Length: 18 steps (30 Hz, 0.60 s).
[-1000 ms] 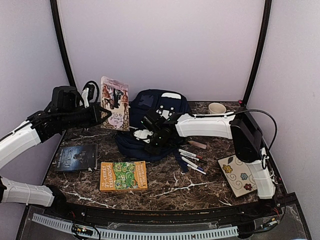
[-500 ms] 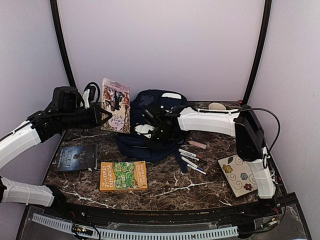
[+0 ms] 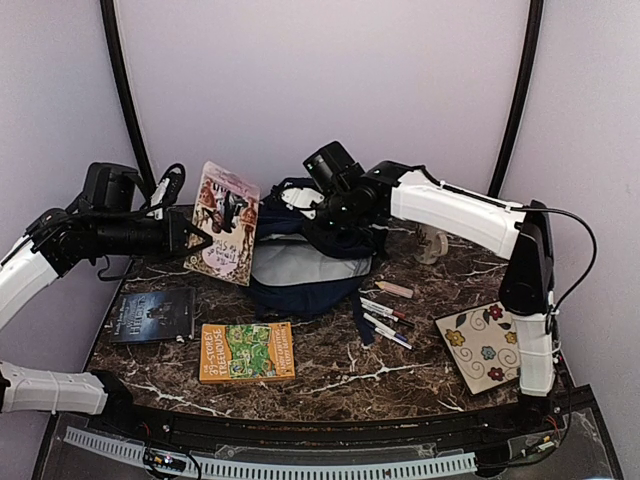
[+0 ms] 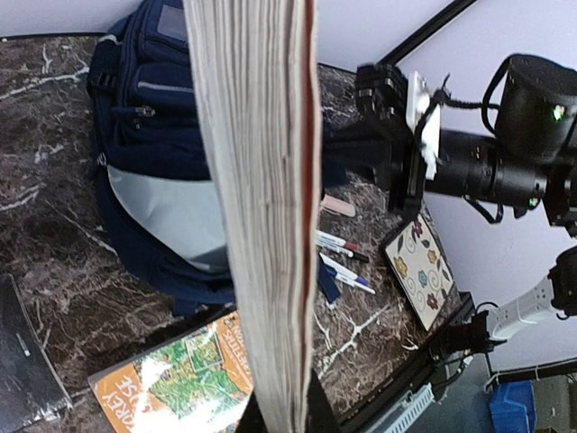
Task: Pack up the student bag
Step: Pick up the largest pocket of the bag from the student bag, then place the book in the largest pocket of the bag.
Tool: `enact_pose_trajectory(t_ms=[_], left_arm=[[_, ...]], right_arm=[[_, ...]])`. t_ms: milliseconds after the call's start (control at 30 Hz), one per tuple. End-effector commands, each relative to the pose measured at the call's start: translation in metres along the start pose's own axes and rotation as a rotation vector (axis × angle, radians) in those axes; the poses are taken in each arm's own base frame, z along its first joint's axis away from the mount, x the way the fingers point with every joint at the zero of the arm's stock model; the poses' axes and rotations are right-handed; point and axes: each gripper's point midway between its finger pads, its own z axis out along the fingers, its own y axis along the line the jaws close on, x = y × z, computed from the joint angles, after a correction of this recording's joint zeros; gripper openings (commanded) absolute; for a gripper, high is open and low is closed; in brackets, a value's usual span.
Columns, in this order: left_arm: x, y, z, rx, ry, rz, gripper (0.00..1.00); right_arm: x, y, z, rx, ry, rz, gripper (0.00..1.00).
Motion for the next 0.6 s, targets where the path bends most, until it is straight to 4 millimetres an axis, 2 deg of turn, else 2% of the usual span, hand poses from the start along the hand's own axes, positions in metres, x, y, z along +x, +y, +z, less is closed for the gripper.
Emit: enact_pose_trajectory(t_ms=[0,67,200,367,567], left_arm=[[0.024,-0.021,-0.023,0.118,0.099,-0.026,0.0],[0.037,-0.032,-0.022,0.195,0.172,-0.033,0.0],[0.056,-0.053,-0.015,0.358,0.28,-0.084,0.0],[0.063,-0.057,0.002,0.471,0.271,-0.121,0.0],[0.064,-0.049,0.037,0.516,0.24,-0.143,0.0]], right_arm=[[-0.052,-0.069,-0.048,0.206,-0.207,-0.005,0.0],[-0.06,-0.08,-0.056,0.23,-0.24,-0.001,0.0],[-0.072,-0.089,-0.068,0.249,-0.282,0.004,0.0],[-0.075,-0.093,-0.075,0.262,-0.297,-0.009,0.0],[-0.079,-0.089,-0.088,0.242,-0.334,-0.034,0.0]])
